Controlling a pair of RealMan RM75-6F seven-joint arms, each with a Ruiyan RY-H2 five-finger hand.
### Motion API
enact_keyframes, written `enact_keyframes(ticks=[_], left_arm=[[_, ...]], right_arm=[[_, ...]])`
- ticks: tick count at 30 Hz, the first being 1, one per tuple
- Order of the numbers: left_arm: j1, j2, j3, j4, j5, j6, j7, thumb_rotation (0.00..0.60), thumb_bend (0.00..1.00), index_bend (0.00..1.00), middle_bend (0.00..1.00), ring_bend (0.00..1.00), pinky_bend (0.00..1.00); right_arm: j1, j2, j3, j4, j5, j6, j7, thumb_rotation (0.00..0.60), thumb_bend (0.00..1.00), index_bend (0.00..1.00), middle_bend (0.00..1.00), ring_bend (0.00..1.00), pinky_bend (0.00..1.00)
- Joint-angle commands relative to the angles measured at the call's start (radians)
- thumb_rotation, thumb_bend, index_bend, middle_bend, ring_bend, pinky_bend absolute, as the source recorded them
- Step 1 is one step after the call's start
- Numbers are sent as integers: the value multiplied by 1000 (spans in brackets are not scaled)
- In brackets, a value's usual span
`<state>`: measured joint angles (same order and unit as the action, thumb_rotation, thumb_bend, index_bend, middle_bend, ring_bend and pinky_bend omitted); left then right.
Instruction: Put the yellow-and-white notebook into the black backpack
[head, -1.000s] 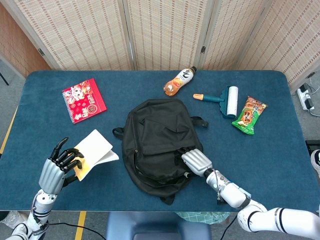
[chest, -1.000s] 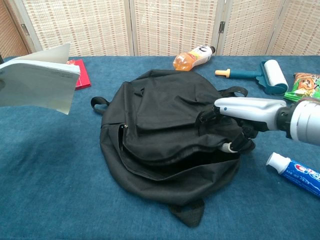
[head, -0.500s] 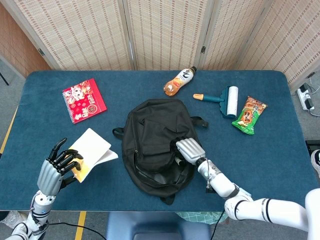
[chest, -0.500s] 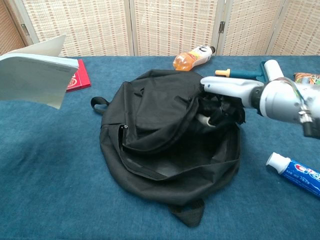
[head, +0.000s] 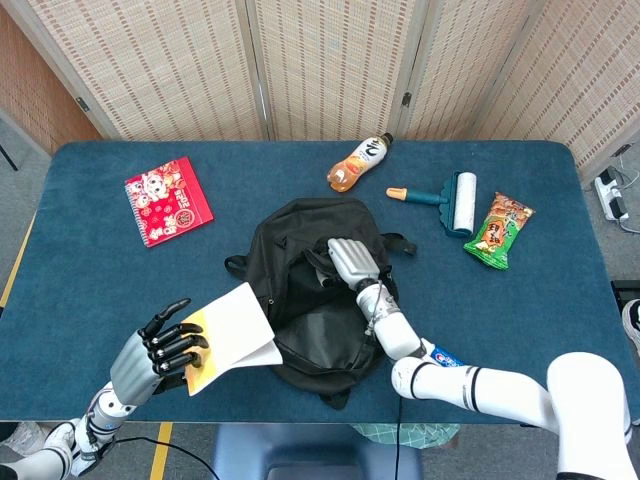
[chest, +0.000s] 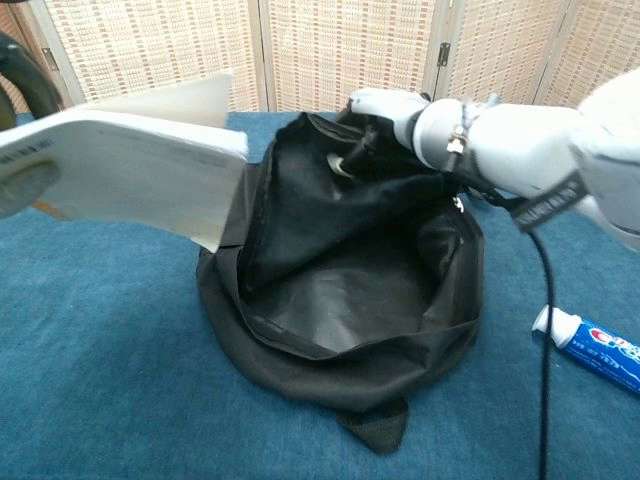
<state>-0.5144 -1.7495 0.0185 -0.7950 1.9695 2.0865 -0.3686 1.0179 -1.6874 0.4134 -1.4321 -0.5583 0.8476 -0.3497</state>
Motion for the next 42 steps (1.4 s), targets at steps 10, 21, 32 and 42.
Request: enact_keyframes(ticks=[10, 21, 32, 42], left_arm=[[-106, -64, 7, 28, 64, -28, 9, 600, 464, 709, 580, 464, 183], [-165, -106, 17, 35, 89, -64, 52, 600, 459, 708, 582, 464, 183], [-169, -156, 17, 131, 27, -143, 66, 600, 454, 704, 581, 464, 183], [-136, -195, 43, 221, -20, -196, 83, 600, 455, 705, 582, 464, 183]], right_arm=[[104, -68, 78, 53, 84, 62, -18, 600, 633, 713, 332, 252, 196], [117, -76, 112, 11, 68, 52, 53, 600, 633, 712, 331, 257, 196], [68, -41, 83, -123, -21, 61, 133, 600, 633, 709, 331, 257, 196], [52, -39, 81, -152, -57, 79, 188, 600, 633, 702, 331, 257, 196]])
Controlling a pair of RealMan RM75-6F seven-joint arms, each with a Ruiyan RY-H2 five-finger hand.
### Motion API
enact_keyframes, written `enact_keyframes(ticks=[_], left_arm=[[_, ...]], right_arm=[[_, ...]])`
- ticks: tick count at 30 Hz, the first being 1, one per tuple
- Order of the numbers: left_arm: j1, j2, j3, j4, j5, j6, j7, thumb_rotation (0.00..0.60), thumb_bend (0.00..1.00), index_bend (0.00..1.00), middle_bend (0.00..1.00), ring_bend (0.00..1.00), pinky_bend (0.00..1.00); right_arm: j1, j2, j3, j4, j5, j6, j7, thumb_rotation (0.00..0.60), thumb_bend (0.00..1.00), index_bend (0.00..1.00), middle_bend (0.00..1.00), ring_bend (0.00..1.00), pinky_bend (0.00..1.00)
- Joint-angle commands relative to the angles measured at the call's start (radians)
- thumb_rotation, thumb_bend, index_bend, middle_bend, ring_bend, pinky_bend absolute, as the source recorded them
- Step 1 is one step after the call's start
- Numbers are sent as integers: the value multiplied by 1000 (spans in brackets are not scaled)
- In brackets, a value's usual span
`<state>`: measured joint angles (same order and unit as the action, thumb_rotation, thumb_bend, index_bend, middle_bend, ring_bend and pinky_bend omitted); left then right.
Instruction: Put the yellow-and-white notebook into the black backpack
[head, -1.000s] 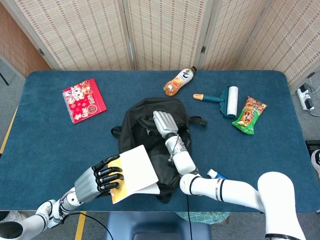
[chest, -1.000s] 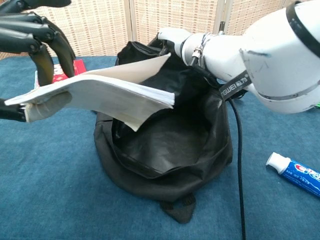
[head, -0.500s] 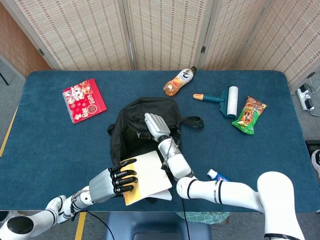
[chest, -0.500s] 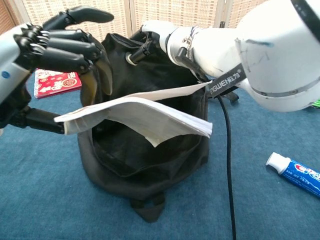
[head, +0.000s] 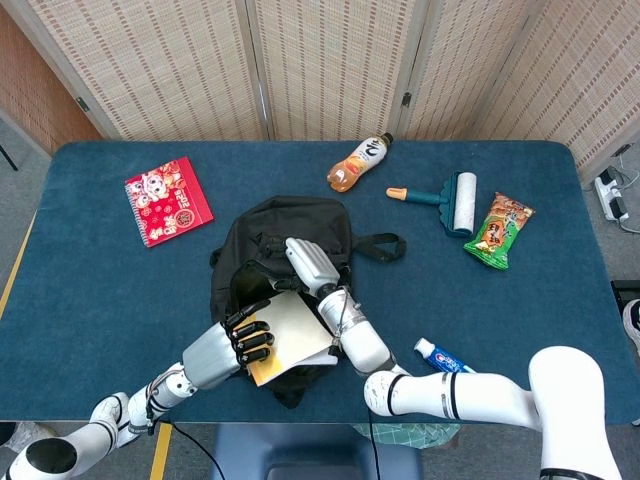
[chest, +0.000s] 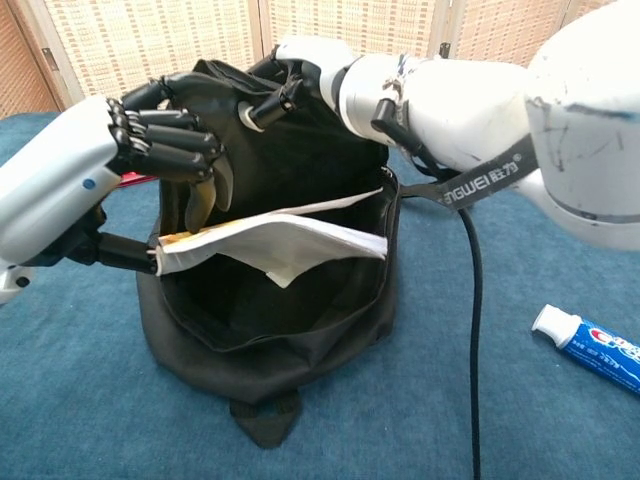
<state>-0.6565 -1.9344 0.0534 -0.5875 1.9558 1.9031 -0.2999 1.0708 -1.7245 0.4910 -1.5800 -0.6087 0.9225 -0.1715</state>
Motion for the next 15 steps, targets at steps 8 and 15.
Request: enact_keyframes(ticks=[8, 15], left_arm=[[19, -43, 34, 52, -11, -37, 71, 600, 455, 702, 584, 466, 301], [22, -59, 63, 67, -1, -40, 99, 600, 461, 702, 603, 501, 440]], right_arm=[[-3, -11, 6, 2, -33, 13, 41, 600, 634, 696, 331, 259, 196], [3, -15, 9, 12, -34, 11, 51, 600, 633, 696, 331, 259, 196]])
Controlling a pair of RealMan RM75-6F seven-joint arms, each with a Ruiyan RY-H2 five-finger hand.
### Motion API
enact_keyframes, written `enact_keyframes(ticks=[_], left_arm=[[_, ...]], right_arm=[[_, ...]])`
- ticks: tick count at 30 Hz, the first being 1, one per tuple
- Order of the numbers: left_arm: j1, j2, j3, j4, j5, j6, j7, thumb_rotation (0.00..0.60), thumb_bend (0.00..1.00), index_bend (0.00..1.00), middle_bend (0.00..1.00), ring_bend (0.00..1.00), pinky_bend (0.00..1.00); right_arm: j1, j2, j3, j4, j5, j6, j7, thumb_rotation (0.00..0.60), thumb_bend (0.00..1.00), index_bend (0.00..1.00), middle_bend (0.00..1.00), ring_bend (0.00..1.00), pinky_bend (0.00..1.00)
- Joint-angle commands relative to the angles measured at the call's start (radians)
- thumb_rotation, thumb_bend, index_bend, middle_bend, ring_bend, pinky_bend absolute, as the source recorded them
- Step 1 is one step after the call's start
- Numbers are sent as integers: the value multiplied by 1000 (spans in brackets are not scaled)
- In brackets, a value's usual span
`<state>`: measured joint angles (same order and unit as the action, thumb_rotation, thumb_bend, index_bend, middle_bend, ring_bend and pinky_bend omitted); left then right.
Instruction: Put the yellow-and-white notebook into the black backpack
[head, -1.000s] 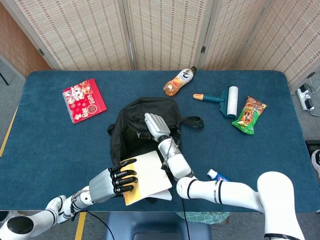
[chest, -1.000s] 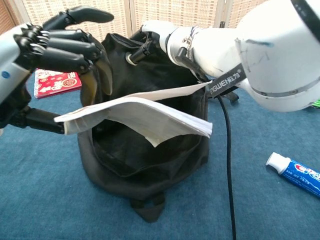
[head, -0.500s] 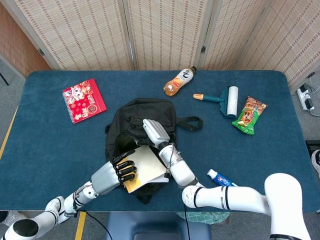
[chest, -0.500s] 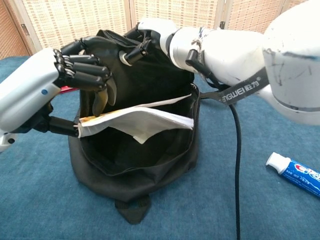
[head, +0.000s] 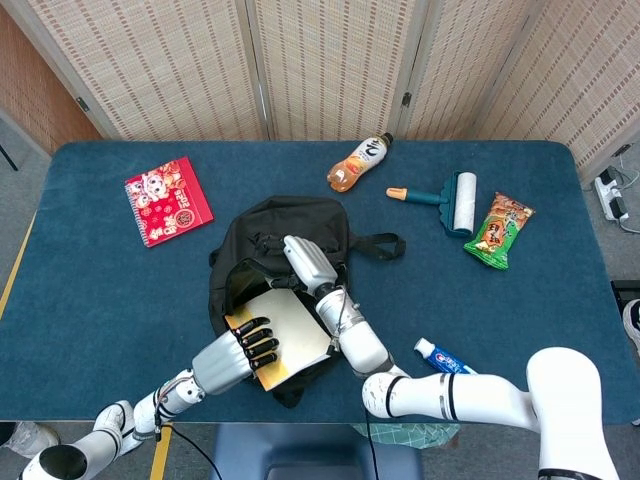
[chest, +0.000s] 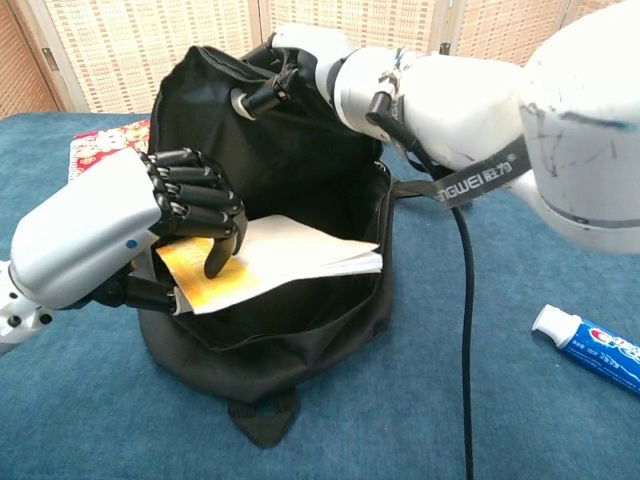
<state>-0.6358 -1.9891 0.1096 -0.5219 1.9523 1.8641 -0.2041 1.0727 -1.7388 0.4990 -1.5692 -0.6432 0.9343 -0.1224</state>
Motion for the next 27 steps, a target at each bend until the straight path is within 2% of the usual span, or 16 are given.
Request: enact_keyframes(ticks=[1, 8, 27], left_arm=[[2, -6, 9, 1, 3, -1, 5, 600, 462, 702, 606, 506, 448], [-8, -16, 10, -7, -22, -53, -24, 600, 461, 699, 613, 514, 505], [-33, -68, -14, 90, -114, -208, -93, 600, 460, 696, 625, 519, 509]], right_arm=[[2, -2, 2, 2, 1, -1, 3, 600, 634, 696, 331, 259, 196], [1, 0, 1, -6, -12, -4, 17, 600, 634, 696, 331, 259, 196], [-54, 48, -37, -106, -101, 22, 56, 600, 632, 696, 332, 259, 196]])
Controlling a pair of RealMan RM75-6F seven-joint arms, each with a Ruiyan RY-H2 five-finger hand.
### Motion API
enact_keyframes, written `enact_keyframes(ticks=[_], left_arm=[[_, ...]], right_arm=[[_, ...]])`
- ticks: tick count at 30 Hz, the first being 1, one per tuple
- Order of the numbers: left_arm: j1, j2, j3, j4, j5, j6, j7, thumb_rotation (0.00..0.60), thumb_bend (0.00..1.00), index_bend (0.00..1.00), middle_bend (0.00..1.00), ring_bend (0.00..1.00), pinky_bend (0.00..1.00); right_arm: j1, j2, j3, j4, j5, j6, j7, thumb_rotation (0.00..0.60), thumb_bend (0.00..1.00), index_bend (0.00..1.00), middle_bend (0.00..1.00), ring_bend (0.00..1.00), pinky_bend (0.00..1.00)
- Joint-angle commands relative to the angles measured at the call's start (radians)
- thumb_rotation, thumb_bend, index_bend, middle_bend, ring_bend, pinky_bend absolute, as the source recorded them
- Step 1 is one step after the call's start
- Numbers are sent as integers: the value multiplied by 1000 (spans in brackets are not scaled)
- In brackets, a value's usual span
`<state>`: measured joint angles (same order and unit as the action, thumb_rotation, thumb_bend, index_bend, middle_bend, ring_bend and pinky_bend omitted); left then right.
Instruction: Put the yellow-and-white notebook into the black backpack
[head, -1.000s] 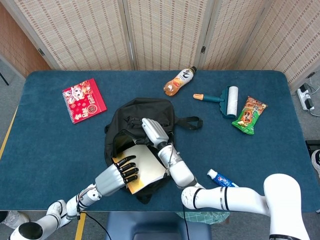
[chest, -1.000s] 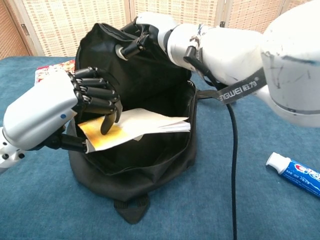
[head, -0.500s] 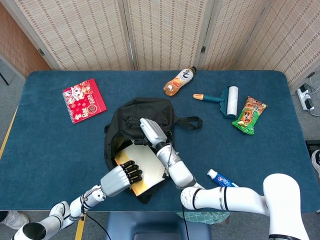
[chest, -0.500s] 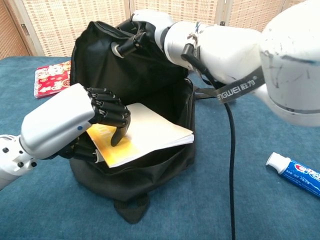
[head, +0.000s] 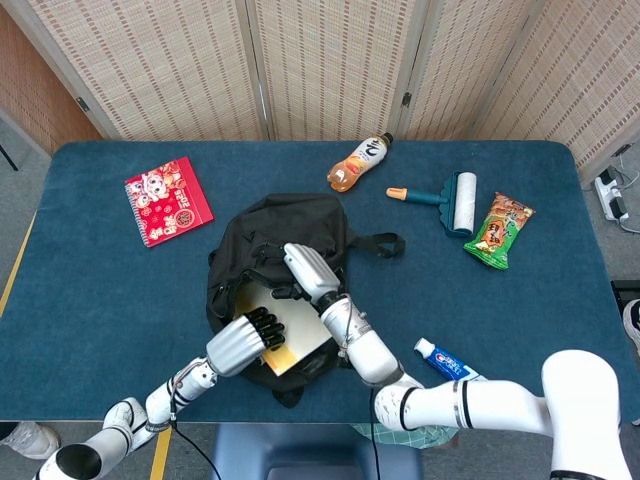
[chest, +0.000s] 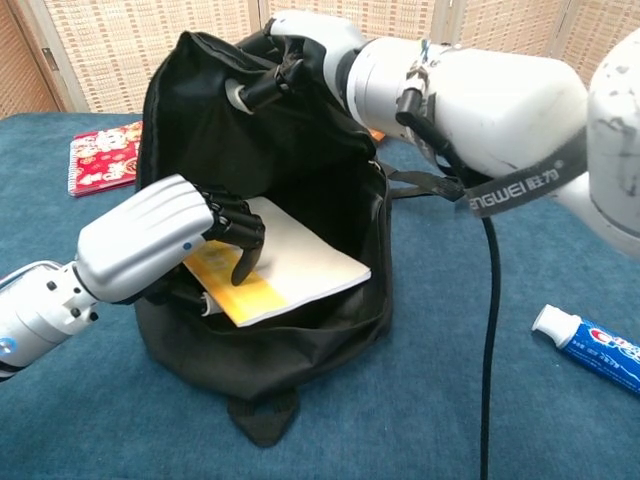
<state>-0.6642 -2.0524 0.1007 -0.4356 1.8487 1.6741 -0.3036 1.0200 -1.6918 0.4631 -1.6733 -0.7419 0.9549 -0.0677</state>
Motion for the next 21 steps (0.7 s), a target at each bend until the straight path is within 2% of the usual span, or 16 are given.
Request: enact_keyframes(ticks=[1, 21], left_arm=[[-7, -4, -5, 2, -15, -34, 13, 600, 458, 694, 625, 519, 502], [-69, -7, -63, -30, -105, -192, 55, 600, 447, 681, 625, 520, 453]], right_arm=[[-2, 1, -2, -4, -4, 3, 2, 600, 632, 696, 332, 259, 196], [-18, 18, -33, -63, -29, 4, -3, 600, 633, 696, 331, 259, 196]])
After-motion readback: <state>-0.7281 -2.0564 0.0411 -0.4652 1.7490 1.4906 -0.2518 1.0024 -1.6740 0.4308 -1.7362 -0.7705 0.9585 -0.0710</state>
